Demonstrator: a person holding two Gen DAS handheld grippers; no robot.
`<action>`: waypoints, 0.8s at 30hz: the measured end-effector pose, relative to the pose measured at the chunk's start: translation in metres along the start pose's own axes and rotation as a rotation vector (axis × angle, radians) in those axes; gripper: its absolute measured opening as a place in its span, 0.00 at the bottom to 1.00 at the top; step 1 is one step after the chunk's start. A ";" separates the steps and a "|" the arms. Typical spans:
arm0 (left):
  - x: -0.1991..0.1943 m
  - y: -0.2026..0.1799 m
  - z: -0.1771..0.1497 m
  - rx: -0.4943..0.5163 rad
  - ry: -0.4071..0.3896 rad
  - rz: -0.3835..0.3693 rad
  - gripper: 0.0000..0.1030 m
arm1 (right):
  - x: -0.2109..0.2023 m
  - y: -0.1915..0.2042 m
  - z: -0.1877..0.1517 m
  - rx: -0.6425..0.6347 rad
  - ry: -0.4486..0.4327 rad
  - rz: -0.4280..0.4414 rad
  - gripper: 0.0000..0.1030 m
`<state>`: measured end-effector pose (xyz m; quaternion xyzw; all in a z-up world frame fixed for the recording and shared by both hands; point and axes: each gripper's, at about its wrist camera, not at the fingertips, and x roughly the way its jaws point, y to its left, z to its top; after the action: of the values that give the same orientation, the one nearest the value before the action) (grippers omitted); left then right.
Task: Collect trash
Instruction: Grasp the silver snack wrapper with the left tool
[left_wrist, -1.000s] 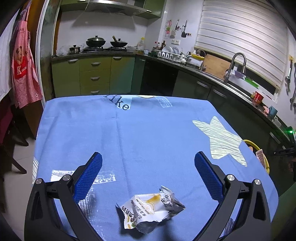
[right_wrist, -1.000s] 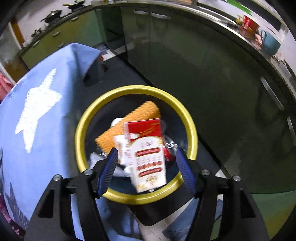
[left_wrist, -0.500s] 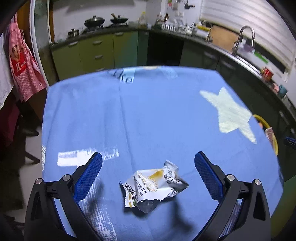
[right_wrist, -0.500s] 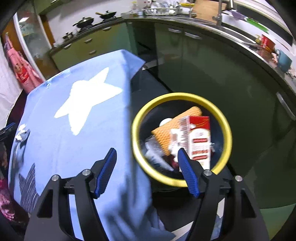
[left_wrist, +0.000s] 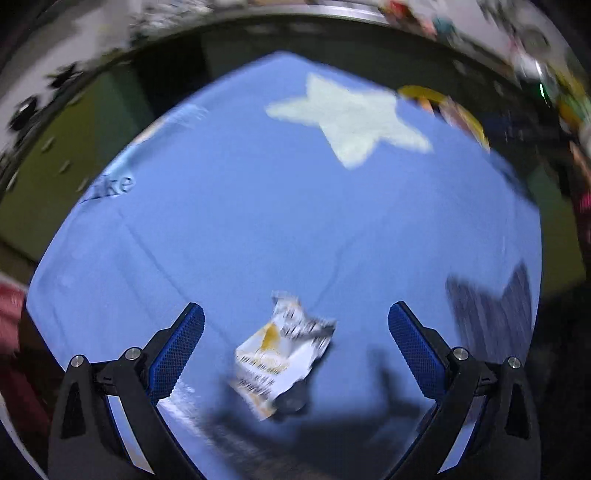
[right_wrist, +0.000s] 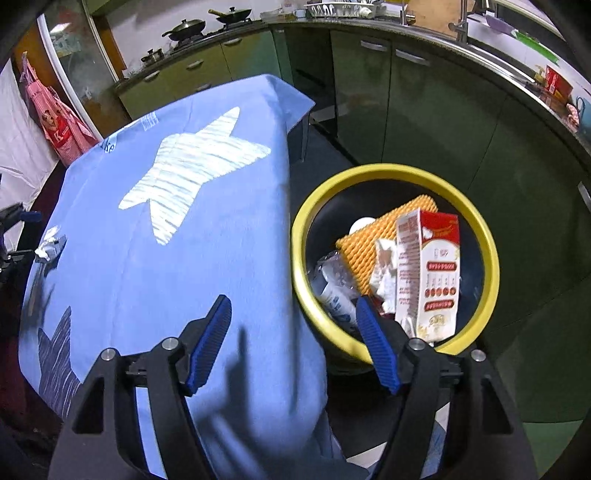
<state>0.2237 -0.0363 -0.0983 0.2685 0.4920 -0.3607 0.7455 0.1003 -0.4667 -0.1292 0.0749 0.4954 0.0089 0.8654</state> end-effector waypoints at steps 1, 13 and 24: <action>0.005 0.000 0.001 0.040 0.043 -0.008 0.95 | 0.000 0.001 -0.002 0.003 0.002 -0.003 0.65; 0.037 0.001 -0.004 0.208 0.192 -0.016 0.73 | -0.018 0.016 -0.002 0.013 -0.021 -0.043 0.69; 0.037 0.001 -0.016 0.200 0.170 -0.081 0.54 | -0.011 0.029 0.003 -0.004 -0.006 -0.037 0.69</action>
<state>0.2251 -0.0340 -0.1389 0.3508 0.5254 -0.4139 0.6555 0.0991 -0.4397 -0.1143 0.0641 0.4941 -0.0066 0.8670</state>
